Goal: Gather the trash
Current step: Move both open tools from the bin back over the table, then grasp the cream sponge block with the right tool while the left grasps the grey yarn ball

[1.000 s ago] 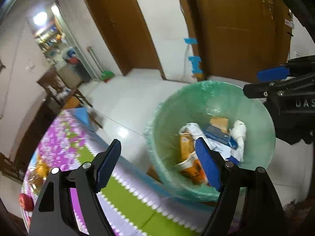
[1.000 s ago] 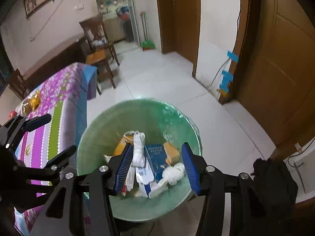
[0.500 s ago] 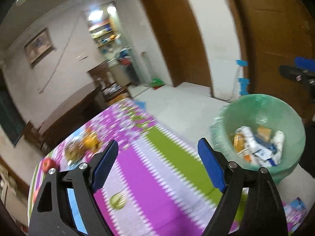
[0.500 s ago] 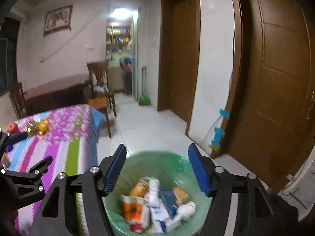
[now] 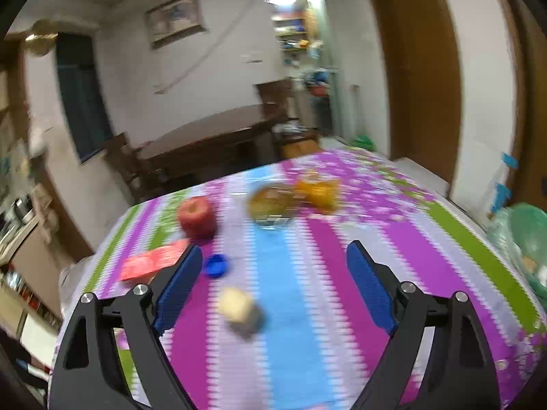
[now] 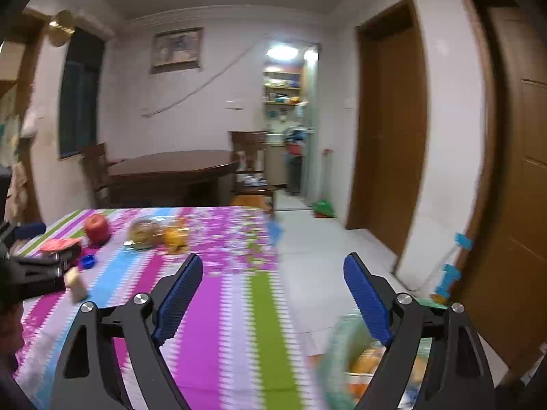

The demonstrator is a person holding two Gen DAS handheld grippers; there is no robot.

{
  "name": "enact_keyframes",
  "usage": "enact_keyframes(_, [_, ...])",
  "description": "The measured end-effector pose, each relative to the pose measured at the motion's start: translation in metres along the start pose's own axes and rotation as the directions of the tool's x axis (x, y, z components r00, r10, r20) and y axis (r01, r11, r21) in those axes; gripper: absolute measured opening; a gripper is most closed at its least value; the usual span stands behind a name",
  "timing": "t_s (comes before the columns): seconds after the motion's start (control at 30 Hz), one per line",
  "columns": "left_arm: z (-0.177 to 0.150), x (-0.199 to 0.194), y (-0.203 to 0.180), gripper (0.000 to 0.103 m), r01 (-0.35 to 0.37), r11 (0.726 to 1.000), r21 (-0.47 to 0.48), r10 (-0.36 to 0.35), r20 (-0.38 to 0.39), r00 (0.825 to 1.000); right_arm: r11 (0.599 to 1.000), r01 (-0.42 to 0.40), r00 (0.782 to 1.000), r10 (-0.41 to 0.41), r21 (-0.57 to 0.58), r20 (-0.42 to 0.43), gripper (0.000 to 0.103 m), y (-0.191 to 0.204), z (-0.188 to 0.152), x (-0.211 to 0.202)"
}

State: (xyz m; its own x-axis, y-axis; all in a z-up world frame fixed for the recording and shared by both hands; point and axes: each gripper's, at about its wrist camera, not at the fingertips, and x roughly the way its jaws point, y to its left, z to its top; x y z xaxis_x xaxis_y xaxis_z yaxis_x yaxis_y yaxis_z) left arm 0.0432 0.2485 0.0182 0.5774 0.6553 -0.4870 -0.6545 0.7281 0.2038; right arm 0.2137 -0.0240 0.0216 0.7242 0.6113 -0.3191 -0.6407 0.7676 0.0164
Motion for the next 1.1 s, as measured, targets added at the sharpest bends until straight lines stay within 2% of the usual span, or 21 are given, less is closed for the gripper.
enact_keyframes(0.2, [-0.011,0.012,0.073,0.084,-0.116,0.989,-0.089,0.114,-0.034,0.993,0.987,-0.15,0.988,0.149,-0.049,-0.039,0.085,0.082,0.003,0.025])
enact_keyframes(0.3, [-0.018,0.022,0.103,0.084,-0.128,0.986,-0.109,0.121,-0.066,0.99,0.973,-0.219,0.975,0.215,-0.077,-0.06,0.085,0.121,0.004,0.033])
enact_keyframes(0.4, [-0.026,0.034,0.129,0.084,-0.106,0.987,-0.121,0.093,-0.106,0.99,0.948,-0.298,0.952,0.287,-0.11,-0.106,0.085,0.155,0.005,0.041])
enact_keyframes(0.53, [-0.043,0.058,0.15,0.084,-0.013,0.996,-0.083,-0.003,-0.184,0.983,0.896,-0.415,0.903,0.385,-0.158,-0.19,0.085,0.196,0.001,0.05])
enact_keyframes(0.6, [-0.05,0.071,0.155,0.084,0.033,0.996,-0.083,-0.051,-0.223,0.973,0.863,-0.476,0.868,0.431,-0.169,-0.248,0.085,0.216,-0.004,0.062])
enact_keyframes(0.77, [-0.061,0.103,0.17,0.082,0.073,0.983,-0.166,-0.121,-0.3,0.946,0.784,-0.6,0.763,0.5,-0.161,-0.411,0.087,0.248,-0.023,0.1])
enact_keyframes(0.8, [-0.062,0.109,0.171,0.082,0.084,0.981,-0.174,-0.136,-0.315,0.939,0.763,-0.626,0.736,0.511,-0.161,-0.444,0.087,0.256,-0.027,0.109])
enact_keyframes(0.83, [-0.063,0.113,0.17,0.082,0.083,0.982,-0.168,-0.135,-0.326,0.936,0.757,-0.632,0.729,0.511,-0.164,-0.455,0.087,0.262,-0.03,0.115])
enact_keyframes(0.93, [-0.061,0.122,0.166,0.082,0.092,0.984,-0.15,-0.139,-0.335,0.932,0.729,-0.667,0.69,0.527,-0.154,-0.495,0.087,0.278,-0.033,0.133])
enact_keyframes(1.03, [-0.06,0.133,0.161,0.078,0.127,0.98,-0.151,-0.174,-0.355,0.919,0.715,-0.672,0.69,0.509,-0.194,-0.515,0.085,0.29,-0.037,0.143])
enact_keyframes(1.1, [-0.062,0.142,0.157,0.066,0.124,0.982,-0.139,-0.169,-0.383,0.908,0.707,-0.671,0.696,0.495,-0.224,-0.521,0.075,0.297,-0.04,0.147])
